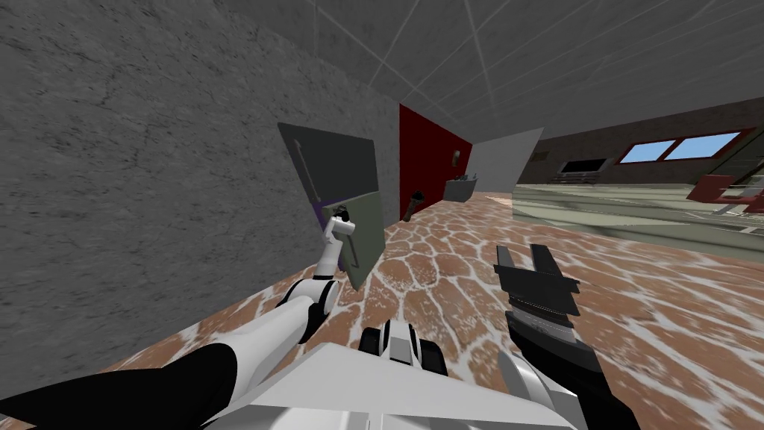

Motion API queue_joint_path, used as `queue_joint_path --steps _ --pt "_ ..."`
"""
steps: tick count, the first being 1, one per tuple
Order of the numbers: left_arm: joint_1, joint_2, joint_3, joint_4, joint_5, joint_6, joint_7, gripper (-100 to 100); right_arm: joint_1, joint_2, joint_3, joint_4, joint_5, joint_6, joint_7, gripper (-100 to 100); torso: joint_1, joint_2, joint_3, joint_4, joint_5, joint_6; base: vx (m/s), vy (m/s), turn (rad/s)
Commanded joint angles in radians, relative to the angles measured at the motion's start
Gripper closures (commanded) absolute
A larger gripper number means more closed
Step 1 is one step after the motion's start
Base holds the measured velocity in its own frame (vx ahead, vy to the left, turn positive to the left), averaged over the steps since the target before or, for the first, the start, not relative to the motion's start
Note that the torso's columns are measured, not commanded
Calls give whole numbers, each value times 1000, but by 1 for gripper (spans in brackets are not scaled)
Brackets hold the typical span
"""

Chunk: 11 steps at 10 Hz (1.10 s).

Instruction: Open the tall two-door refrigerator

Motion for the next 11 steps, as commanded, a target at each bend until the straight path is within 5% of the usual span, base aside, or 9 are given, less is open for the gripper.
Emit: queue_joint_path --steps 1,11 --pt "17 0 19 -28 -48 39 17 100 0 0 0 0 0 0 0 0 -8 -2 -1 -2 -1 -3 56 -327 42" --pt "78 2 83 -127 -215 177 75 100 0 0 0 0 0 0 0 0 -16 -3 -2 -4 -2 1 81 -285 33"
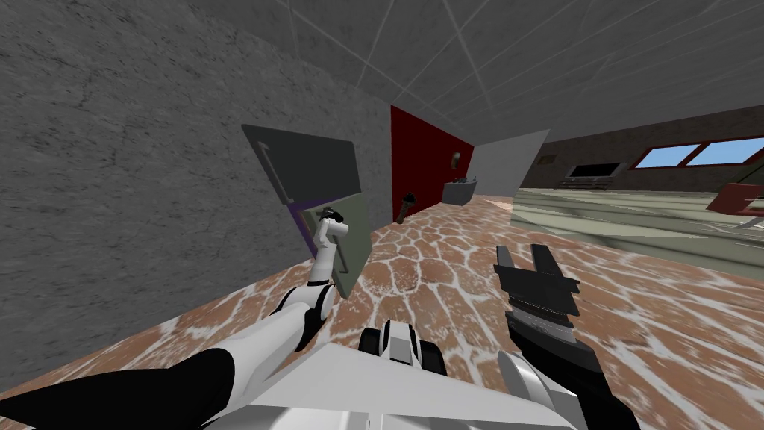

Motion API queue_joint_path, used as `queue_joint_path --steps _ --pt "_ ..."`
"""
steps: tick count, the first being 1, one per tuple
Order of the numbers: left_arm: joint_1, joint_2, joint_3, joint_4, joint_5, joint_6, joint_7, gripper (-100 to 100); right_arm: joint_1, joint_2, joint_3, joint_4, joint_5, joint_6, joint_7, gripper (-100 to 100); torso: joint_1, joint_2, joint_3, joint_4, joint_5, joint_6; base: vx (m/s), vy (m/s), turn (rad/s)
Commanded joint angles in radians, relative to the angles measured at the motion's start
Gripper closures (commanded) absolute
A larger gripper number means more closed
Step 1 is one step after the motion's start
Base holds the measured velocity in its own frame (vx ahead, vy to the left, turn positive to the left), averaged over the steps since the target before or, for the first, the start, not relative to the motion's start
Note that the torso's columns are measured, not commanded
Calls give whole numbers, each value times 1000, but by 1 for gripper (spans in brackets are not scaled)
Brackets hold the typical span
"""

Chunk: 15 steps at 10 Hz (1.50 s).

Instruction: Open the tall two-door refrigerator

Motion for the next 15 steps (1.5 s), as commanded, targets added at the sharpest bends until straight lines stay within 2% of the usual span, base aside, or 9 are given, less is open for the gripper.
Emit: queue_joint_path --steps 1,2,3,5,9,11,12,14,15 --pt "12 -2 14 -13 -37 31 17 100 0 0 0 0 0 0 0 0 -1 2 2 -1 1 -2 103 -246 33" --pt "21 -2 23 -27 -61 50 25 100 0 0 0 0 0 0 0 0 5 2 1 1 1 -1 104 -251 18" --pt "16 -1 18 -20 -50 35 22 100 0 0 0 0 0 0 0 0 5 2 1 1 1 -1 40 -130 26" --pt "35 -5 34 -52 -107 93 34 100 0 0 0 0 0 0 0 0 5 0 0 2 0 -1 135 -204 -18" --pt "52 -8 48 -81 -162 146 45 100 0 0 0 0 0 0 0 0 0 -5 -4 0 -2 3 148 -232 1" --pt "70 -11 63 -111 -217 200 56 100 0 0 0 0 0 0 0 0 2 -5 -4 0 -1 4 153 -254 -28" --pt "70 -11 63 -111 -217 200 56 100 0 0 0 0 0 0 0 0 1 -6 -4 -1 -1 3 154 -214 9" --pt "88 -14 77 -140 -272 253 67 100 0 0 0 0 0 0 0 0 5 -5 -4 0 -1 3 158 -221 -33" --pt "58 -3 78 -145 -248 256 27 -100 0 0 0 0 0 0 0 0 3 -3 -3 1 -1 2 62 -90 -39"
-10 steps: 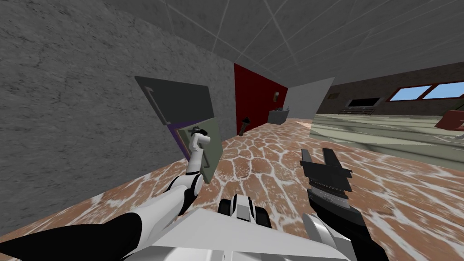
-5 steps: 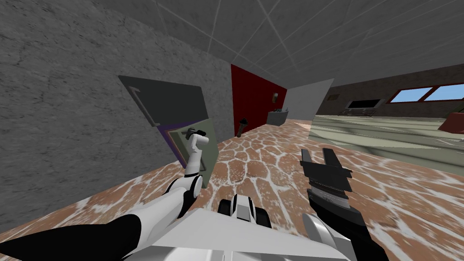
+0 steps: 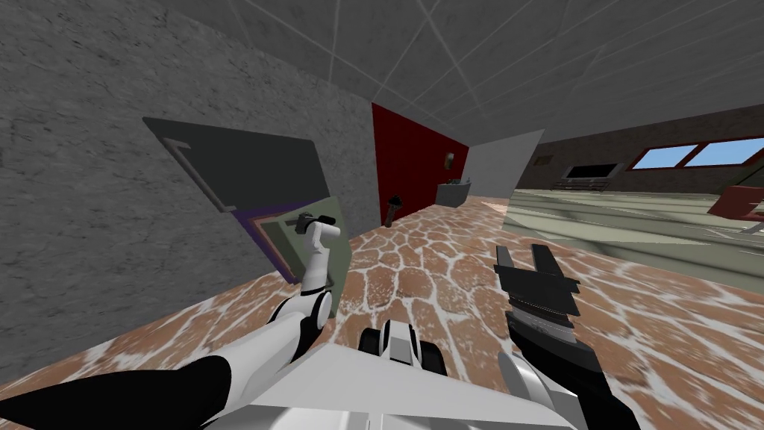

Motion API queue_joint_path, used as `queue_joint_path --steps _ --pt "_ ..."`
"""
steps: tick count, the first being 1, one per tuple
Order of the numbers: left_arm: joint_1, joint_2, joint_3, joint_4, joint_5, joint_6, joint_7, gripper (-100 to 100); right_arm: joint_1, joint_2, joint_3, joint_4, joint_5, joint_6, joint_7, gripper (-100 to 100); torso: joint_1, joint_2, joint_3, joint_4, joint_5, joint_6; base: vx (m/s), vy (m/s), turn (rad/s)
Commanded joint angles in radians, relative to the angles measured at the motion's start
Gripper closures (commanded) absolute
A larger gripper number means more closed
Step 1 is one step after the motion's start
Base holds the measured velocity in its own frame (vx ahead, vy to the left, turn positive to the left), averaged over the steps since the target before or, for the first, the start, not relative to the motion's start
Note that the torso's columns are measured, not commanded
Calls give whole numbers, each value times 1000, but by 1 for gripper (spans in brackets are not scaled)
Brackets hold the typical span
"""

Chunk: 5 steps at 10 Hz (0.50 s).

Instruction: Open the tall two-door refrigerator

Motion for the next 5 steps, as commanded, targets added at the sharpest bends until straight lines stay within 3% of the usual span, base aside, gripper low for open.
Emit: queue_joint_path --steps 1,5 --pt "-38 9 0 -11 0 30 -42 -100 0 0 0 0 0 0 0 0 6 8 5 2 1 -2 -32 31 -63" --pt "-113 26 1 -32 0 90 -127 -100 0 -1 0 0 0 0 0 0 -4 11 7 7 -5 -5 -42 56 -47"
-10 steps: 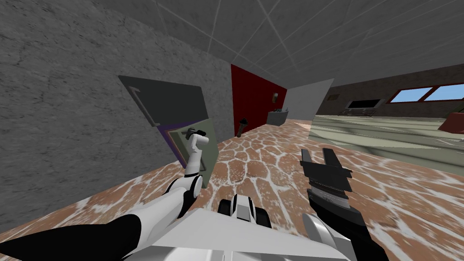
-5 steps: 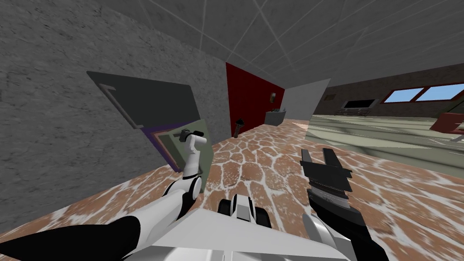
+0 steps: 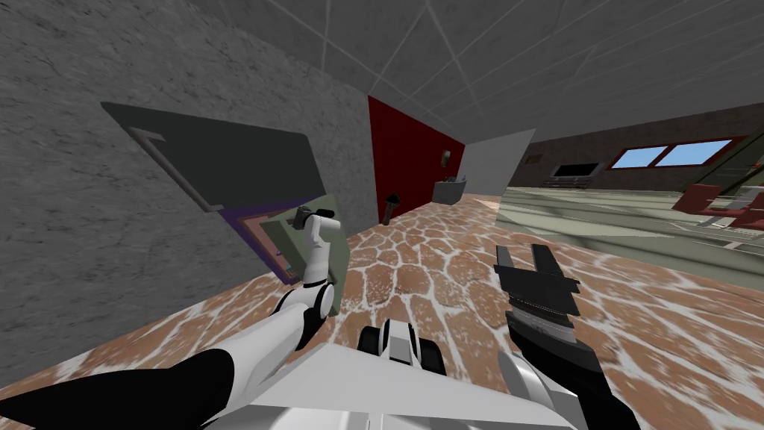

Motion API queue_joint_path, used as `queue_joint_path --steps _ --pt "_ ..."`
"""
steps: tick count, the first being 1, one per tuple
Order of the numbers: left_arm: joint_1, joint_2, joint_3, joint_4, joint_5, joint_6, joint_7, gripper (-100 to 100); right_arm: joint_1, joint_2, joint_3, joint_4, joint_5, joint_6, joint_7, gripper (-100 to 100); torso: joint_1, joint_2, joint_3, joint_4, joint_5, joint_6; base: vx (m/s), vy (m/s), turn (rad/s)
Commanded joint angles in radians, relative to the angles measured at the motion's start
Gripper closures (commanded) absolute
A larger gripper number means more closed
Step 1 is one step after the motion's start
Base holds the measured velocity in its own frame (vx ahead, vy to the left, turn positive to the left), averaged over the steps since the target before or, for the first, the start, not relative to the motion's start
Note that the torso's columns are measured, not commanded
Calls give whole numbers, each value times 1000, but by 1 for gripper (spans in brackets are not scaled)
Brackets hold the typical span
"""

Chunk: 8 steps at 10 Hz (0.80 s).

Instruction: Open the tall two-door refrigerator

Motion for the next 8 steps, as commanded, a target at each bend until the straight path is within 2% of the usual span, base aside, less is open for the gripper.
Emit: queue_joint_path --steps 1,2,3,8 --pt "-50 17 1 -12 -3 34 -53 -100 0 0 0 0 0 0 0 0 -7 0 -1 2 -5 3 -21 42 -10" --pt "-39 7 2 -1 -4 39 -43 -100 0 0 0 0 0 0 0 0 -12 -1 -2 2 -8 6 -11 26 3" --pt "-40 6 3 3 -4 43 -44 0 0 0 0 0 0 0 0 0 -13 -2 -2 0 -6 5 -2 13 4" --pt "-32 -1 6 10 1 49 -42 0 0 0 0 0 0 0 0 0 -2 0 0 -1 1 2 0 0 0"
